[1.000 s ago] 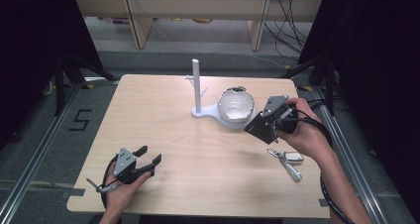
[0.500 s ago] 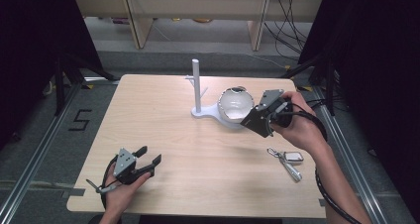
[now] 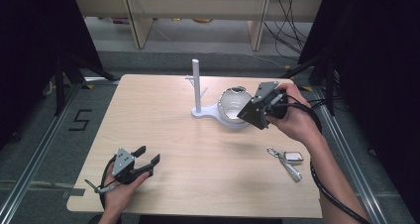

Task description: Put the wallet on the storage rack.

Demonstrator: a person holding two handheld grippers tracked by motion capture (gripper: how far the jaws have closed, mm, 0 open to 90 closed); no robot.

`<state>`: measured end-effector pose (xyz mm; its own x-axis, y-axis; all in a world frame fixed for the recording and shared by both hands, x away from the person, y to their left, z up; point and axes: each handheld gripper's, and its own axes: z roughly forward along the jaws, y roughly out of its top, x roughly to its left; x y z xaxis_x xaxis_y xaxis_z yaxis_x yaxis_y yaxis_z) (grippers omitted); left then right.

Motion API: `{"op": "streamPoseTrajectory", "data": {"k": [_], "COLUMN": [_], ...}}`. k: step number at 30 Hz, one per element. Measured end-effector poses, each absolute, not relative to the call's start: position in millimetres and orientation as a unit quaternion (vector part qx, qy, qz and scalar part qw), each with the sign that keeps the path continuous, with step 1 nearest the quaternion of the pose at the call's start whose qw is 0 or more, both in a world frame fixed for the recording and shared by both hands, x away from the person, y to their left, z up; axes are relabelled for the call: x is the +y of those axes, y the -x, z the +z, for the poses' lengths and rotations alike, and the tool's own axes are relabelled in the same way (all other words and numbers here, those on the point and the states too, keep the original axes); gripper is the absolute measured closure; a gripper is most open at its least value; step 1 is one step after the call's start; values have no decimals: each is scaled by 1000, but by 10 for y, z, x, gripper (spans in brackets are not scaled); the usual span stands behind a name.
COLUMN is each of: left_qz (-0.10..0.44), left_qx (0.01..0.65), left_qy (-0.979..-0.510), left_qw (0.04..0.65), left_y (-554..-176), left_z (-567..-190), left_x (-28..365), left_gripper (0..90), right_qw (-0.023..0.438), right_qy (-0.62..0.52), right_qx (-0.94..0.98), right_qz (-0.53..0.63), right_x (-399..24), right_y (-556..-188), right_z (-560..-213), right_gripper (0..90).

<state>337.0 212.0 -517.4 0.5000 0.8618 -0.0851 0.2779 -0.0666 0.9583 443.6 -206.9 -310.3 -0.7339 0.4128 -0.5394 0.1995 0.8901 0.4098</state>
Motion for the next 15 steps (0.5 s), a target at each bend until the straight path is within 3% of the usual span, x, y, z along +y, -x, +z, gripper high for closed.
{"op": "streamPoseTrajectory", "data": {"k": [15], "left_qz": [271], "left_qx": [421], "left_qy": [-678], "left_qw": [538], "left_y": [-3369], "left_z": [-5176], "left_x": [2124], "left_gripper": [343], "right_qw": [332], "right_qy": [-153], "right_qx": [917], "right_qz": [162], "right_x": [-1959], "right_y": [-4592], "right_z": [-3103], "right_gripper": [819]}}
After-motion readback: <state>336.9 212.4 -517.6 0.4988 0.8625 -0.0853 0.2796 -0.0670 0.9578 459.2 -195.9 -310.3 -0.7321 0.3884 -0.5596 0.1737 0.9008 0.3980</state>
